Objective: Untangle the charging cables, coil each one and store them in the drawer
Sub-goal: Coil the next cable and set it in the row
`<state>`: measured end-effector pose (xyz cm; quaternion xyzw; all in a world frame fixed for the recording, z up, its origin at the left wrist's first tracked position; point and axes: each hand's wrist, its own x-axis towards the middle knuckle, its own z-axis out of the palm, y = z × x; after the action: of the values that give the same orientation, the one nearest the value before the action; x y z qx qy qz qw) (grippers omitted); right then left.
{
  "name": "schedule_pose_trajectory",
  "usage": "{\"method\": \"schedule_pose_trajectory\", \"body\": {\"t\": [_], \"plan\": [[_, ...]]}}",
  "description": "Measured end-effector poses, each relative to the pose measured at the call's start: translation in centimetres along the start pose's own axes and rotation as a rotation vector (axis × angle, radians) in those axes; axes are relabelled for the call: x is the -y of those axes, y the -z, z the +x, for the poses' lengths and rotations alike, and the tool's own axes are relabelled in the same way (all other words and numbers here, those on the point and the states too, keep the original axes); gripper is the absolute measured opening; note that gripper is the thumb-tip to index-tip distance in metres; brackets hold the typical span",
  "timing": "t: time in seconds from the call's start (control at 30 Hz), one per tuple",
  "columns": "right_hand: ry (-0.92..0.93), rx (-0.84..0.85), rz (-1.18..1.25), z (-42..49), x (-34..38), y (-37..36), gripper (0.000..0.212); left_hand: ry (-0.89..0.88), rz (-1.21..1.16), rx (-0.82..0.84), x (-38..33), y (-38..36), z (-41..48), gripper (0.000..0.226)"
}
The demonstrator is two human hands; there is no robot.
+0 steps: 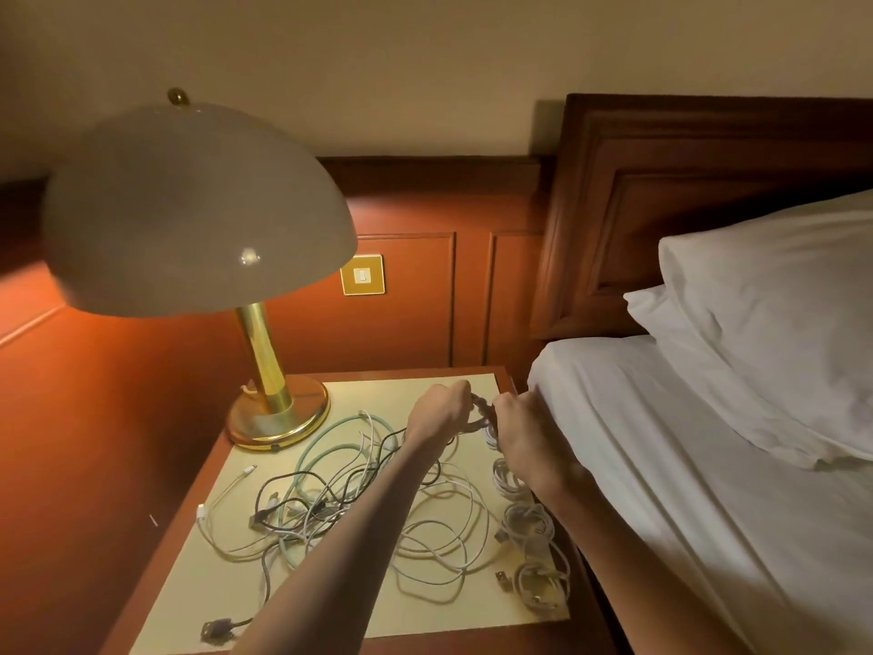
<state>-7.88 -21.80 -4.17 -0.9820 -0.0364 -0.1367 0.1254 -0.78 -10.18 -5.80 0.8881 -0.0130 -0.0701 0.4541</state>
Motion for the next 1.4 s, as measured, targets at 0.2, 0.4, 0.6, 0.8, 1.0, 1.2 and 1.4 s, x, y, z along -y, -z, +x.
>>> {"method": "schedule_pose_trajectory", "body": {"t": [0.2, 0.4, 0.6, 0.8, 1.0, 1.2, 1.4], "plan": [[-0.048, 0.194, 0.153, -0.5, 1.9, 0.2, 0.037, -0.136, 0.062, -0.161, 0.8, 1.1, -0.1, 0.053], [-0.334, 0.372, 0.969, -2.4, 2.8, -0.1, 0.039, -0.268, -0.006, -0.163, 2.1, 1.8, 0.2, 0.057], [-0.439, 0.351, 1.175, -3.7, 4.2, -0.1, 0.035, -0.292, -0.076, -0.123, 2.4, 1.9, 0.4, 0.055], [-0.778, 0.594, 1.983, -3.7, 3.4, 0.1, 0.034, -0.446, -0.155, -0.163, 2.7, 2.5, 0.8, 0.059], [-0.870, 0.501, 2.191, -4.0, 5.5, -0.7, 0.038, -0.425, -0.159, -0.182, 3.1, 2.4, 1.8, 0.057], [-0.713, 0.427, 1.761, -4.1, 5.0, -0.4, 0.035, -0.387, -0.125, -0.167, 3.4, 2.5, 2.2, 0.058], [-0.663, 0.324, 1.570, -4.4, 5.7, -0.6, 0.034, -0.371, -0.093, -0.136, 2.8, 2.0, 2.3, 0.056]]}}
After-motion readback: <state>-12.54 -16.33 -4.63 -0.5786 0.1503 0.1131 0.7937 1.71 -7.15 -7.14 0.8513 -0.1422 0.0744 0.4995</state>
